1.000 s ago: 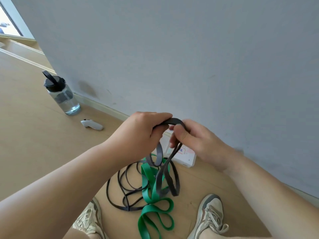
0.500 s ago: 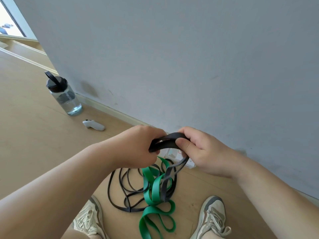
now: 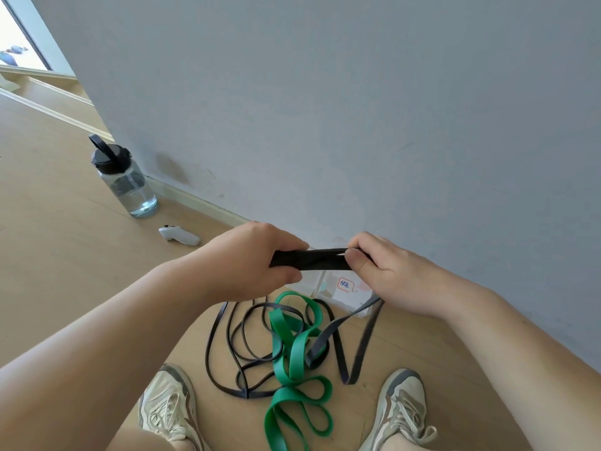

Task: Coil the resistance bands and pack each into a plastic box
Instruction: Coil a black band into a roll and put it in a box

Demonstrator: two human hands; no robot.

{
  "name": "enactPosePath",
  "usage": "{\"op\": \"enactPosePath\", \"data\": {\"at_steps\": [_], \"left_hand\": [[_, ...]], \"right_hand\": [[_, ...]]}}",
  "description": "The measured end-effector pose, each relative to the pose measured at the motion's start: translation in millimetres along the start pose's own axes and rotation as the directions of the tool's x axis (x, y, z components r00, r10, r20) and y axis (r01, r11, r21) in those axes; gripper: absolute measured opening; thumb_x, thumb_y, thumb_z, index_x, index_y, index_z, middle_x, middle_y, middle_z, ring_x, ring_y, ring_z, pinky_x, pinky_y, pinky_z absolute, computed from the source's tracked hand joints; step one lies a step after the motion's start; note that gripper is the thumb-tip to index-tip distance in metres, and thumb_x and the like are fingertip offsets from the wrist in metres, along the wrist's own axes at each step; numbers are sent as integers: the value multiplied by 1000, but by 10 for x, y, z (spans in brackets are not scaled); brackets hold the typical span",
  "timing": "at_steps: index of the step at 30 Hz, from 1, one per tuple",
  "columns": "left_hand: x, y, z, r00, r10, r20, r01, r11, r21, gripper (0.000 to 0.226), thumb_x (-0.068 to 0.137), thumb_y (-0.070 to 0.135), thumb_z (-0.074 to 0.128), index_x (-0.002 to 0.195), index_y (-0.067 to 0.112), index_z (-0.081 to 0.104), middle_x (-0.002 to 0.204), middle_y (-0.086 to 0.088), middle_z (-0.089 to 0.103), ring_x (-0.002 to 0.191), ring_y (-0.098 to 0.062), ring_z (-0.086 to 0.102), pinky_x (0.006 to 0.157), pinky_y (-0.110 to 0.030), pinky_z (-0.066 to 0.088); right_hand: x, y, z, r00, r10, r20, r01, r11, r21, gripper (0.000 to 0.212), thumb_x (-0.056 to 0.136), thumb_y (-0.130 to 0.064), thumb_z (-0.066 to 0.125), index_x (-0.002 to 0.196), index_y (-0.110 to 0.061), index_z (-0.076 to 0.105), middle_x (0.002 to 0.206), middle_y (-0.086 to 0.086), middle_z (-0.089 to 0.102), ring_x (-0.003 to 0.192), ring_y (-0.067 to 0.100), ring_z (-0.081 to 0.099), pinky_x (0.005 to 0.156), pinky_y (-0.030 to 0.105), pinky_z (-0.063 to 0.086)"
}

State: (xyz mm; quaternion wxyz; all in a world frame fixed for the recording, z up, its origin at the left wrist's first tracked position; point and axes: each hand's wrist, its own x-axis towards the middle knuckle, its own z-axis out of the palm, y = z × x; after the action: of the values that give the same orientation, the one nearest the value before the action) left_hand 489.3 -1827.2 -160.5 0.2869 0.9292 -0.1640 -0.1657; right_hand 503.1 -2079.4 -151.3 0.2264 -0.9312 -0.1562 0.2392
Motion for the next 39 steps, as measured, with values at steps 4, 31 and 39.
{"op": "enactPosePath", "data": {"at_steps": [4,31,39], "left_hand": [[11,10,23,994,81,-72,-85,995,-46,13,99,30,64,107,35,72,84,5,70,80,-20,64,76,-48,55],[-12,200,101,956,245,-159,-250,968,-11,42,94,52,47,112,22,69,88,5,62,80,-15,61,72,-43,52],[19,231,114,981,163,-105,-148,979,141,42,105,48,29,127,22,53,100,7,62,92,-20,62,82,-43,53]], "right_hand": [[-36,-57,85,993,13,121,-42,971,234,51,105,-62,22,106,-30,63,96,-7,65,91,12,62,97,47,52],[-63,-135,110,996,-65,-67,93,745,660,22,103,-9,58,108,-18,78,98,1,81,100,16,76,94,29,57],[-100,-196,40,994,-70,84,-16,668,744,51,110,-40,35,113,-9,76,103,16,79,106,31,74,106,51,49]]}}
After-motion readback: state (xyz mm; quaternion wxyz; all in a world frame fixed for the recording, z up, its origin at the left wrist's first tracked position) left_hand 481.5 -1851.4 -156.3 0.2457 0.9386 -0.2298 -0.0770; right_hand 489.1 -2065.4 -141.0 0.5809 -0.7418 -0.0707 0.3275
